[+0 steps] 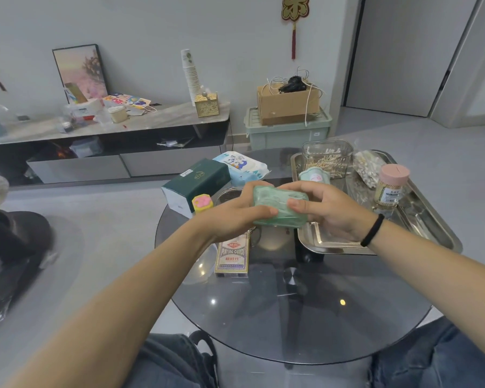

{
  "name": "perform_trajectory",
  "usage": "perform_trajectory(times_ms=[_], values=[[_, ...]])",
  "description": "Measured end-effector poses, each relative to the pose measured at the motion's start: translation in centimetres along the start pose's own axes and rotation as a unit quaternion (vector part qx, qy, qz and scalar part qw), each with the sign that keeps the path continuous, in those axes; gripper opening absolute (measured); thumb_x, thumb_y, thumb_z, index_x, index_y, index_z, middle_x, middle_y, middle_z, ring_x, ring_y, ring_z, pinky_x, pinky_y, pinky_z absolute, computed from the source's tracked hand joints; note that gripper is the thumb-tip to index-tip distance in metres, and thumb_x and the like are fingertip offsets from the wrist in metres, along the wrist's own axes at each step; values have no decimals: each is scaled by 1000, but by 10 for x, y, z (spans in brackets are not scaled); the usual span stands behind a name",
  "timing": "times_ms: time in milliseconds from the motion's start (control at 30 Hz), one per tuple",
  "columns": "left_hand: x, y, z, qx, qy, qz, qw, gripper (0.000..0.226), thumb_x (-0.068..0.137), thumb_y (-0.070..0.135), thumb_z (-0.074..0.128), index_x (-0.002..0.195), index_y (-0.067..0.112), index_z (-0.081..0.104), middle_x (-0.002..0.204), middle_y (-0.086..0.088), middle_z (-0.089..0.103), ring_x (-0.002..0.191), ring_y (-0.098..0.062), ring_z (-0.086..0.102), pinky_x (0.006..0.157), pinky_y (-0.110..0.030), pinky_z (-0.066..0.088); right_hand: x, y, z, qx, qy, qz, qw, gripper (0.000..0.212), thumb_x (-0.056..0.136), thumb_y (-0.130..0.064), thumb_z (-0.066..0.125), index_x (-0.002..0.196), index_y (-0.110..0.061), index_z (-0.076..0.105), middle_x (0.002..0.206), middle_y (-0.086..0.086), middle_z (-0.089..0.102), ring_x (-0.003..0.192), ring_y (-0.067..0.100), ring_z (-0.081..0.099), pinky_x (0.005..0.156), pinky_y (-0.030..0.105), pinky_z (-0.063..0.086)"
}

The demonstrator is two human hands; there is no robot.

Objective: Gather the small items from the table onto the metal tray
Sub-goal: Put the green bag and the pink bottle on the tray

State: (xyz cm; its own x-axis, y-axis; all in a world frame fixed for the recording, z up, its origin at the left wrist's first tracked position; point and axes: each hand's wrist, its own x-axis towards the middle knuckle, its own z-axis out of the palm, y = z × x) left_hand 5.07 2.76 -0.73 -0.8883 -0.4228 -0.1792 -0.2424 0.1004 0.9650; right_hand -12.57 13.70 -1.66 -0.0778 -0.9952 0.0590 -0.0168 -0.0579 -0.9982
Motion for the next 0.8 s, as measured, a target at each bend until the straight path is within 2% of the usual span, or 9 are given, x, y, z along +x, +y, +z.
perform_trajectory(times_ms=[100, 233, 333, 433, 500, 567, 600, 700, 800], values=[[9, 6, 8, -70, -23, -2, 997, 69, 73, 19, 62, 134, 20, 28, 126, -13, 47, 103, -21, 54, 92, -32, 43, -3, -3, -7, 17, 4, 5, 1000, 34, 71, -20, 62, 105, -17, 65, 96, 1, 68, 84, 8, 68, 69, 20, 56], [22, 13, 23, -65, -13, 2, 998, 53, 68, 20, 60, 117, 28, 39, 119, -11, 47, 101, -19, 52, 91, -31, 41, -9, -5, -21, 10, 11, 19, 1000, 31, 72, -22, 61, 102, -20, 66, 94, -1, 68, 80, 7, 67, 66, 19, 56], [30, 15, 32, 10, 1, 17, 1000, 62, 63, 32, 65, 119, 34, 38, 131, -12, 45, 120, -26, 50, 108, -40, 38, -15, -6, -31, 11, 27, 28, 999, 22, 84, -14, 56, 104, -16, 63, 89, 0, 63, 68, 1, 65, 53, 15, 51], [38, 21, 36, 87, -6, 57, 995, 61, 87, 22, 61, 136, 30, 24, 134, -5, 41, 111, -11, 52, 96, -19, 46, -20, -8, -42, 56, 47, 52, 996, 21, 93, -10, 47, 108, -14, 60, 86, 1, 63, 61, 2, 65, 47, 15, 48], [46, 27, 41, 111, 11, 88, 990, 58, 93, 20, 56, 138, 28, 20, 128, -2, 44, 106, -8, 55, 95, -21, 49, -23, -9, -52, 86, 62, 62, 992, 26, 94, -13, 44, 117, -9, 58, 86, 2, 64, 62, 6, 66, 47, 17, 49], [55, 32, 49, 127, 38, 109, 985, 59, 93, 24, 57, 139, 27, 20, 129, -5, 46, 108, -13, 58, 98, -31, 50, -24, -10, -58, 109, 77, 69, 989, 33, 95, -16, 44, 124, -4, 54, 84, 2, 66, 66, 9, 66, 49, 19, 50], [60, 34, 53, 138, 43, 115, 983, 59, 94, 25, 55, 141, 27, 19, 130, -6, 46, 107, -13, 58, 97, -30, 50, -26, -10, -61, 115, 88, 70, 987, 35, 95, -18, 45, 125, -4, 53, 86, 3, 67, 70, 12, 67, 52, 21, 52], [72, 43, 63, 148, 14, 129, 980, 52, 98, 24, 46, 142, 25, 18, 132, -8, 44, 100, -6, 56, 84, -11, 50, -29, -10, -68, 130, 124, 65, 982, 37, 93, -23, 47, 122, -3, 56, 98, 7, 67, 85, 18, 66, 71, 31, 56], [85, 48, 68, 148, -15, 132, 980, 48, 99, 24, 43, 141, 26, 19, 129, -8, 43, 102, -8, 55, 80, -8, 49, -32, -13, -77, 134, 138, 65, 979, 41, 89, -27, 50, 121, -1, 57, 103, 11, 66, 93, 24, 63, 85, 42, 53]])
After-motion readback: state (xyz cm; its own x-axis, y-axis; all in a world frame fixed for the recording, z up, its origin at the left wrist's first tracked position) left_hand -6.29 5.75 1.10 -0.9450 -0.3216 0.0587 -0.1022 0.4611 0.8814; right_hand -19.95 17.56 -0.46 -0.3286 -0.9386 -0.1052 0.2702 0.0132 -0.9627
